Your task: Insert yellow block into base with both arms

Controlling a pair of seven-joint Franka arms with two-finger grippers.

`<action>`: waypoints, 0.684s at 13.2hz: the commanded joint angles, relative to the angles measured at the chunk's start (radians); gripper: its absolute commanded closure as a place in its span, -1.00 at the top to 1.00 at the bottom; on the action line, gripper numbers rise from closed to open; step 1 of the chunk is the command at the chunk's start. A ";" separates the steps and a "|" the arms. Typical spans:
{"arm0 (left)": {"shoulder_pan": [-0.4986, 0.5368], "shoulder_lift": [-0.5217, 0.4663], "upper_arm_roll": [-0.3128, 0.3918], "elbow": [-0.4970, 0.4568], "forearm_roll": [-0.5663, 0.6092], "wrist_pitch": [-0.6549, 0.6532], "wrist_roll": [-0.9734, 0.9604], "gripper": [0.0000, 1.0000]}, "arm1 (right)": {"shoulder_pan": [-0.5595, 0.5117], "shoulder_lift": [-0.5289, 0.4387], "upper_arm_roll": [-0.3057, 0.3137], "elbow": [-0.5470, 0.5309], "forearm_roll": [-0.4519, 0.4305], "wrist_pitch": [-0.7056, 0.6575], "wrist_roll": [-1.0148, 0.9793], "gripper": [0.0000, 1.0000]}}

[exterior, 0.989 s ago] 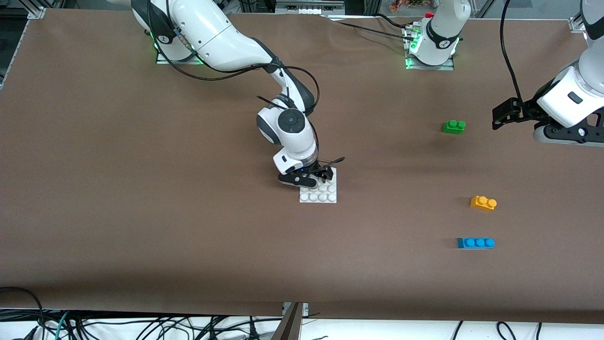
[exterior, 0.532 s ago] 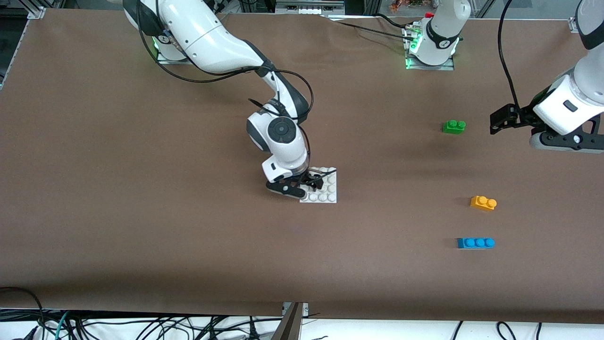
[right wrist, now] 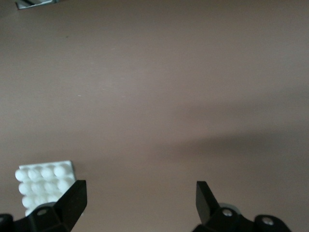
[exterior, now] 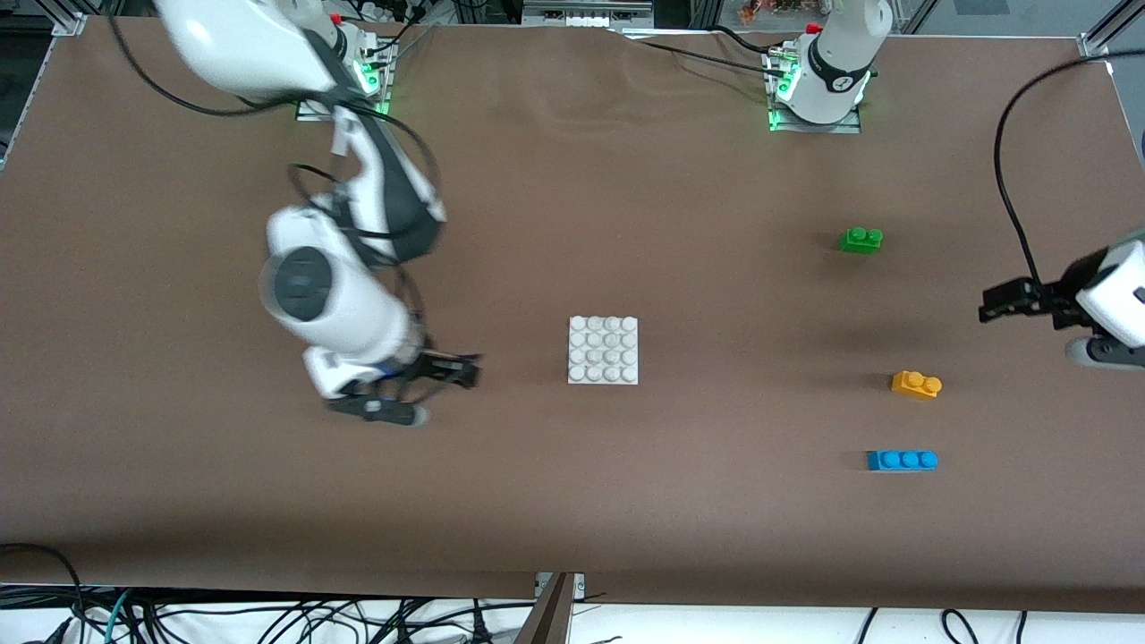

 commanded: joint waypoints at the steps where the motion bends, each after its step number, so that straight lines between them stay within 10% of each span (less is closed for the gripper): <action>1: 0.052 0.104 -0.008 0.037 -0.007 0.078 0.091 1.00 | -0.092 -0.217 0.021 -0.139 0.026 -0.162 -0.161 1.00; 9: 0.061 0.253 -0.006 -0.206 -0.005 0.437 0.208 1.00 | -0.227 -0.646 0.019 -0.437 -0.120 -0.294 -0.324 1.00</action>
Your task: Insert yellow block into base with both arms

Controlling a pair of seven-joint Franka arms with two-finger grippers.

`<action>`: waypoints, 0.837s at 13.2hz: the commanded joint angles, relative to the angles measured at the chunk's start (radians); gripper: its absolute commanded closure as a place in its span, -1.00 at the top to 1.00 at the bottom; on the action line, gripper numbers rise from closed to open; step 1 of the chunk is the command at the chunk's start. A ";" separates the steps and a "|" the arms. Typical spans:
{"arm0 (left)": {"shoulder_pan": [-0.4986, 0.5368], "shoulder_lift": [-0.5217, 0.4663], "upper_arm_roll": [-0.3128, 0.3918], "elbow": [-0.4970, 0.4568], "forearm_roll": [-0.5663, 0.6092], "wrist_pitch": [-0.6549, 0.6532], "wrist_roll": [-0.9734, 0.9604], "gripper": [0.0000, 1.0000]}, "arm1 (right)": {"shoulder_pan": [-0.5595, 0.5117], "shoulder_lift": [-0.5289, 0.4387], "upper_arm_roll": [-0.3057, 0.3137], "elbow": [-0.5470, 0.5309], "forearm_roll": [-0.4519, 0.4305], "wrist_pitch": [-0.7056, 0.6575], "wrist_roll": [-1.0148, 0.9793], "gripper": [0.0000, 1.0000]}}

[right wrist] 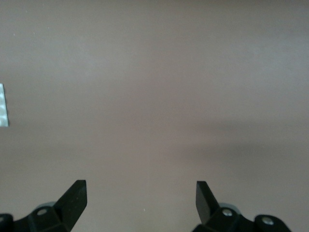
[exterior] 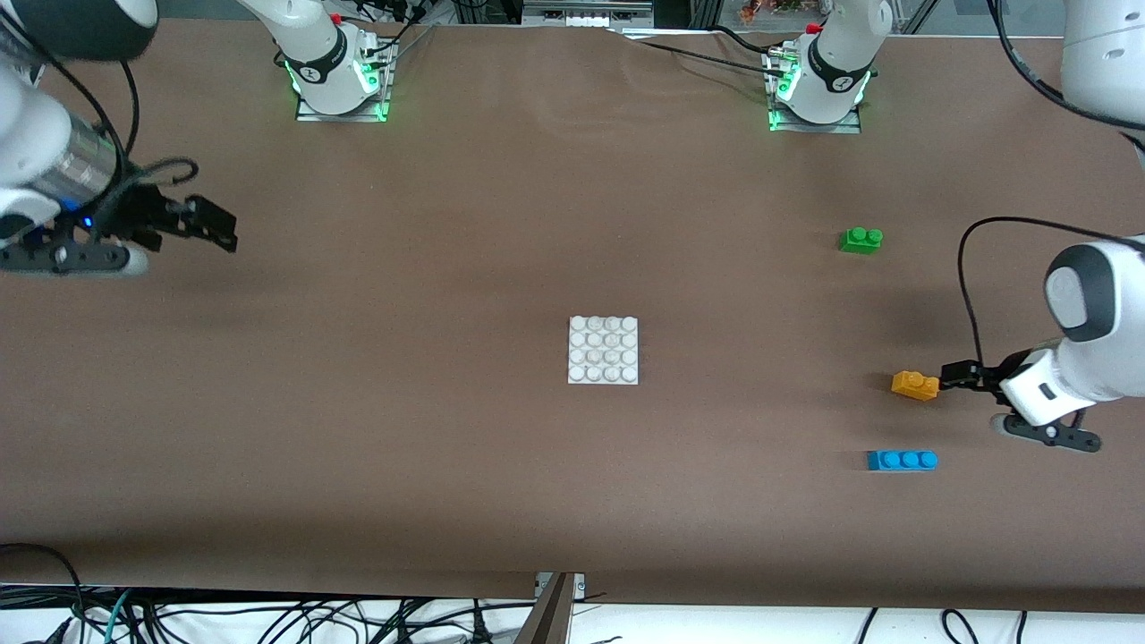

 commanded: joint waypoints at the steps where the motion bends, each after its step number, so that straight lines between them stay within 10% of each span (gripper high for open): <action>1: 0.005 -0.027 -0.003 -0.170 -0.004 0.166 0.041 1.00 | -0.008 -0.093 0.017 -0.106 -0.016 0.014 -0.002 1.00; 10: 0.005 0.039 0.002 -0.246 -0.005 0.343 0.176 0.96 | -0.008 -0.088 0.017 -0.104 -0.013 0.015 0.004 1.00; 11: 0.003 0.039 0.002 -0.246 -0.005 0.342 0.175 0.43 | -0.008 -0.088 0.017 -0.103 -0.012 0.017 0.004 1.00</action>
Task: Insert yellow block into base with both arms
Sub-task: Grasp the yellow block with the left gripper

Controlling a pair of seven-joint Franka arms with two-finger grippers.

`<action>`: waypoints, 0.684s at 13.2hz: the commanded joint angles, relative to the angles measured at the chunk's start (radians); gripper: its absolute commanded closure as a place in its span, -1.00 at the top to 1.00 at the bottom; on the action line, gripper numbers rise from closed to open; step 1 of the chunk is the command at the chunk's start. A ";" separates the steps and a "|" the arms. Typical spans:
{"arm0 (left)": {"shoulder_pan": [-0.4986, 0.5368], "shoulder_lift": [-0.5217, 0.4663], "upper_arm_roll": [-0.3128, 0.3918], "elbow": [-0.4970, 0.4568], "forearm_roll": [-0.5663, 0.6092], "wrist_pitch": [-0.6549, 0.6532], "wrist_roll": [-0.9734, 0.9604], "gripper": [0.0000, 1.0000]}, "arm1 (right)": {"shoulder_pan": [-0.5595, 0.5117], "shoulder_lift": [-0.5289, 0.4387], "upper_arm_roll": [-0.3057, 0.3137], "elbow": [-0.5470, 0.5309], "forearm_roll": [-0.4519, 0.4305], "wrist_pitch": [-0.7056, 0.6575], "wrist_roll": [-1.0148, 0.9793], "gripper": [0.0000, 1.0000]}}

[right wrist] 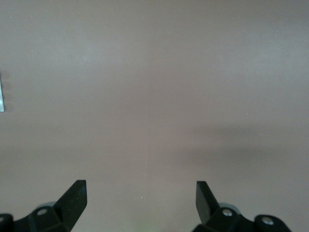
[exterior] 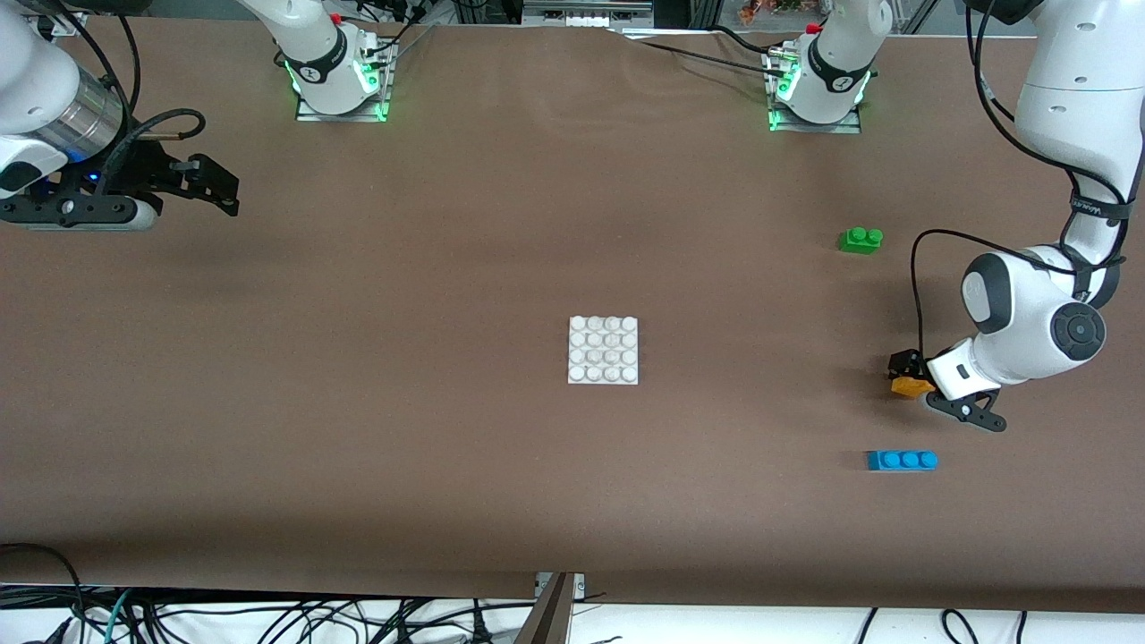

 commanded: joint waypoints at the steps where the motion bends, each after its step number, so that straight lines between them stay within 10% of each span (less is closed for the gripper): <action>1: 0.000 -0.003 0.001 -0.002 -0.005 0.008 0.025 0.00 | -0.008 -0.015 0.008 -0.015 -0.010 0.012 0.003 1.00; 3: -0.006 -0.015 0.004 0.009 -0.005 -0.012 0.019 -0.40 | -0.008 -0.015 0.008 -0.015 -0.009 0.015 0.000 1.00; 9: -0.093 -0.092 0.001 0.193 -0.005 -0.347 -0.067 -0.42 | -0.006 0.029 0.005 0.051 -0.004 -0.008 -0.009 1.00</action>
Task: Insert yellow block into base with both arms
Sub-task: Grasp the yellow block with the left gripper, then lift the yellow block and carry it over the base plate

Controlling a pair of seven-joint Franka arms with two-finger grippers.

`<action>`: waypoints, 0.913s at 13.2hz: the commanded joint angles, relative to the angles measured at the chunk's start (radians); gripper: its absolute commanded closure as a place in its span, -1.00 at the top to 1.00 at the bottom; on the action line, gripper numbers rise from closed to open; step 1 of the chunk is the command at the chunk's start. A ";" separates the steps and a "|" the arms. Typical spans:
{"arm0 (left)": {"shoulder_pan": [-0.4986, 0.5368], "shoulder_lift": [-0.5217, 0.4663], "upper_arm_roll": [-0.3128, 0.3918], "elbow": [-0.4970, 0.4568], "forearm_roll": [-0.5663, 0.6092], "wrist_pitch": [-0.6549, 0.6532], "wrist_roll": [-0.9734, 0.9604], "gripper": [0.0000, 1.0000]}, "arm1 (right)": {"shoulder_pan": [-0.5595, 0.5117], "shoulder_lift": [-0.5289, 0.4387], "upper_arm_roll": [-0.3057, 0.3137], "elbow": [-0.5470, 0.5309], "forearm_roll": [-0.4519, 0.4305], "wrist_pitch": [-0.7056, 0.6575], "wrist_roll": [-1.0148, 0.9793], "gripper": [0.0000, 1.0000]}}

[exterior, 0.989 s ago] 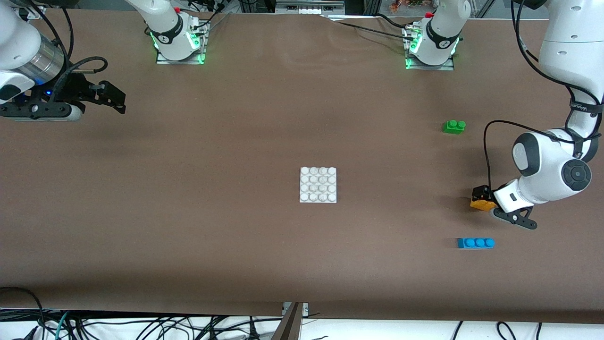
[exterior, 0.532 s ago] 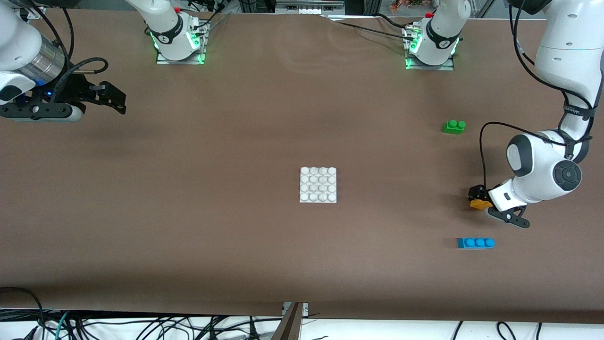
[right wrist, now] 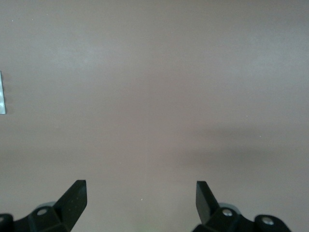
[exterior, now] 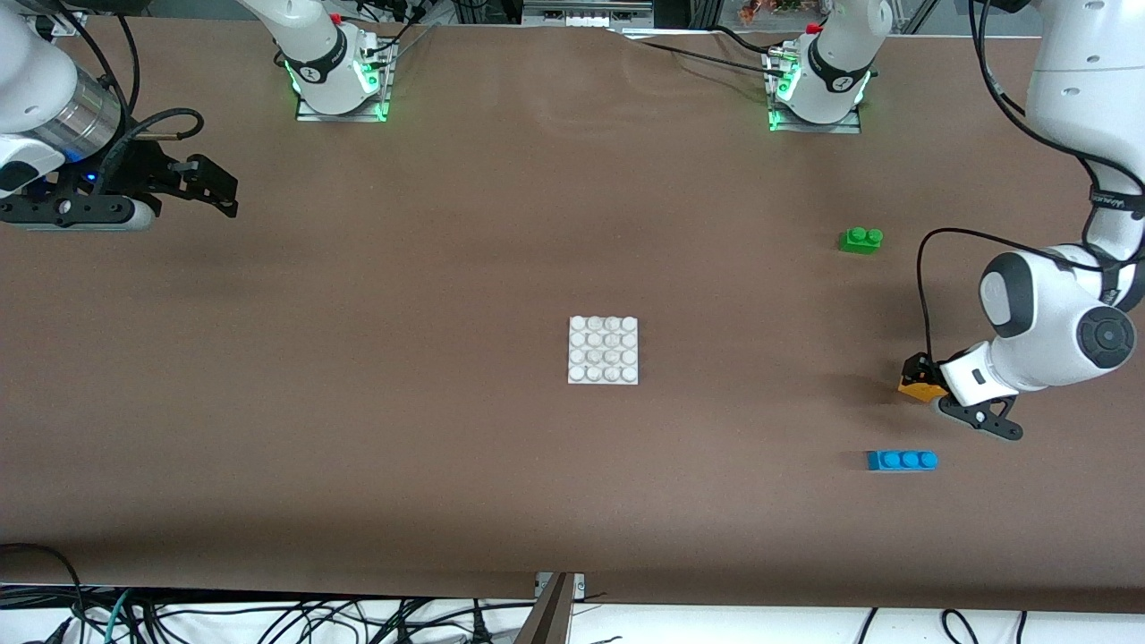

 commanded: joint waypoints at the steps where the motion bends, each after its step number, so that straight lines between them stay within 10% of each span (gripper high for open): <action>1: -0.087 -0.035 0.007 0.126 -0.005 -0.206 -0.116 -0.42 | -0.006 0.023 0.006 0.043 -0.004 -0.013 -0.009 1.00; 4: -0.235 -0.035 0.000 0.262 -0.005 -0.384 -0.399 -0.42 | -0.008 0.024 0.004 0.047 -0.006 -0.010 -0.012 1.00; 12: -0.612 0.126 0.000 0.468 -0.050 -0.375 -0.943 -0.43 | -0.026 0.043 -0.043 0.118 0.011 -0.019 -0.011 1.00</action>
